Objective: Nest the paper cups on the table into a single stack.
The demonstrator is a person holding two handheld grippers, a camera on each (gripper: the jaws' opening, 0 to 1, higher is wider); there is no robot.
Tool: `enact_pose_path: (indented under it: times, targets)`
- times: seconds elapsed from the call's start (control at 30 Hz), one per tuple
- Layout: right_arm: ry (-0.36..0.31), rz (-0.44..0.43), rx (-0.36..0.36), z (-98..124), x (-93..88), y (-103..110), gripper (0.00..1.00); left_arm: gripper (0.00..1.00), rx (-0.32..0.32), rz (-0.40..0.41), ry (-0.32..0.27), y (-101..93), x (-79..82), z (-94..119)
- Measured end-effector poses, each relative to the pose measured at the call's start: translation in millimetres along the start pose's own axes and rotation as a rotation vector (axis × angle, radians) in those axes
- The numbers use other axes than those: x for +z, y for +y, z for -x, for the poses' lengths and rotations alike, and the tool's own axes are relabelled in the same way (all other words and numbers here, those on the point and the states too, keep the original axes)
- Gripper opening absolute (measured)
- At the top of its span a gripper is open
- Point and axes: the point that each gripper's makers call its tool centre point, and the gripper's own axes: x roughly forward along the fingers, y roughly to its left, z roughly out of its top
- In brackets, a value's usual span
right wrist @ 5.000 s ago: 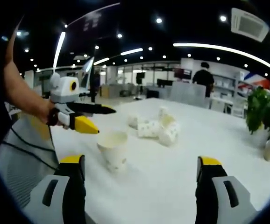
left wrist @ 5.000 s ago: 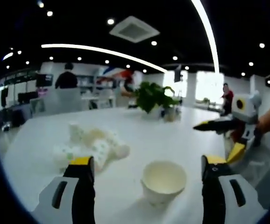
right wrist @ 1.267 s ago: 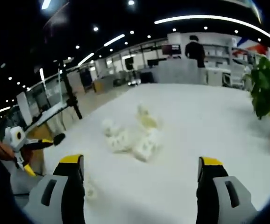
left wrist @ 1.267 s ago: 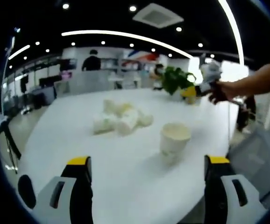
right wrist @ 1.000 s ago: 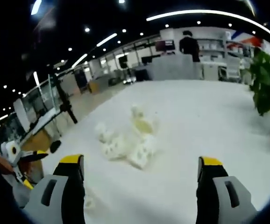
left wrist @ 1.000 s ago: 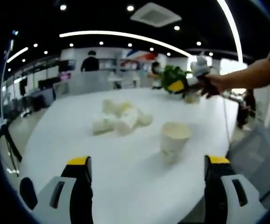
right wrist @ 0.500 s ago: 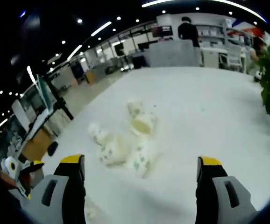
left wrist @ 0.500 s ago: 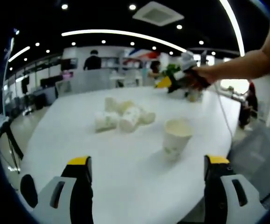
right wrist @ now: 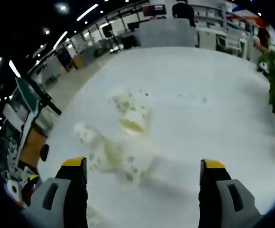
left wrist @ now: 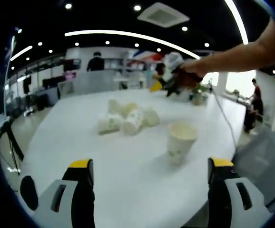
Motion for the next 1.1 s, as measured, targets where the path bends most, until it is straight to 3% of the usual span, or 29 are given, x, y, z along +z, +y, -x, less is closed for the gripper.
enact_pose_path:
  times: [0.23,0.5,0.8,0.87,0.93,1.1]
  targets:
    - [0.11,-0.041,-0.011,-12,-5.4,-4,0.98,0.98,0.0,-0.003,-0.005,-0.6,1.7,0]
    - [0.153,-0.069,-0.017,-23,-3.2,-5,0.95,0.98,0.004,-0.007,-0.002,1.1,1.4,-1]
    - [0.212,-0.127,-0.006,-43,-25.0,3,0.85,0.97,0.014,-0.02,-0.001,1.6,1.1,-1]
    - [0.21,-0.155,0.009,-48,-25.7,4,0.82,0.97,0.013,-0.032,0.005,0.9,0.3,-1]
    - [0.193,-0.265,0.027,-53,-21.1,6,0.81,0.97,0.013,-0.039,0.004,0.5,0.9,-1]
    - [0.21,-0.306,0.018,-61,-25.8,-3,0.75,0.97,0.011,-0.048,0.007,0.2,0.3,-1]
